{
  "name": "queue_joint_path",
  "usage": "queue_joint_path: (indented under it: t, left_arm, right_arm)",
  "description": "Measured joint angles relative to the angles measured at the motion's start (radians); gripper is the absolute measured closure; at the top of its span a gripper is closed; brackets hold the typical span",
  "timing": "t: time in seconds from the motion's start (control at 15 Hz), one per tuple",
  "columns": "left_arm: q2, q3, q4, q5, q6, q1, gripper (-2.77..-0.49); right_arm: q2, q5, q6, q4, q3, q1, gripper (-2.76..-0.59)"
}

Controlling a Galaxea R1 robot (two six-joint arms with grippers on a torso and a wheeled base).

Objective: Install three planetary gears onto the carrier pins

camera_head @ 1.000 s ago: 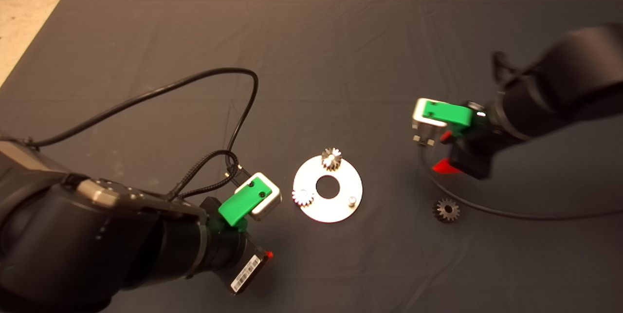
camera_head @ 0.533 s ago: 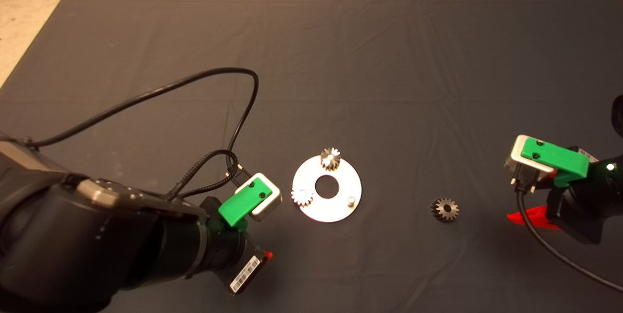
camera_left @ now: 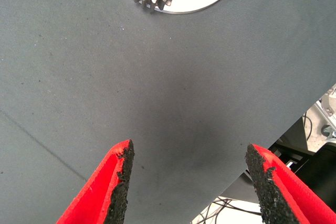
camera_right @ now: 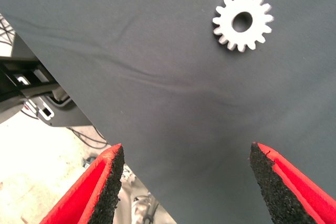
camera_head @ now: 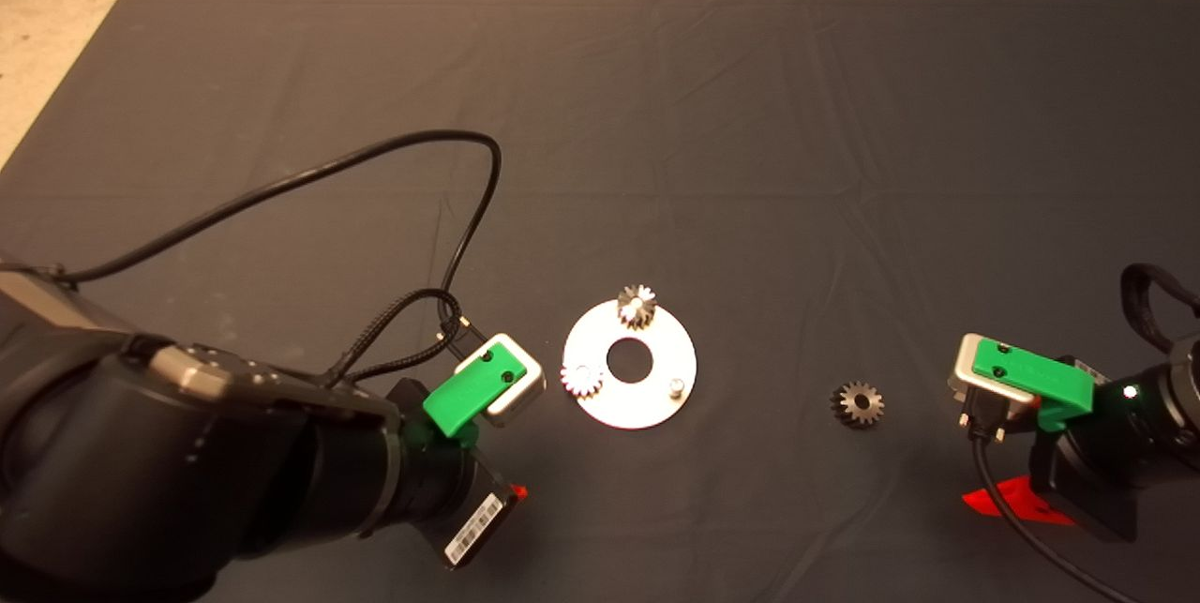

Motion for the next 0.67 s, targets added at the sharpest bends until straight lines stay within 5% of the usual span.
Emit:
queue_joint_path:
  t: [0.2,0.67]
  left_arm:
    - [0.000,0.000,0.000,0.000,0.000,0.000,-1.46]
    - [-0.001,0.000,0.000,0.000,0.001,0.000,-1.46]
  right_arm:
    - [0.031,0.003,-0.001,-0.036,-0.009,-0.059,-1.86]
    - [0.218,-0.002,-0.050,-0.086,-0.183,-0.058,-1.87]
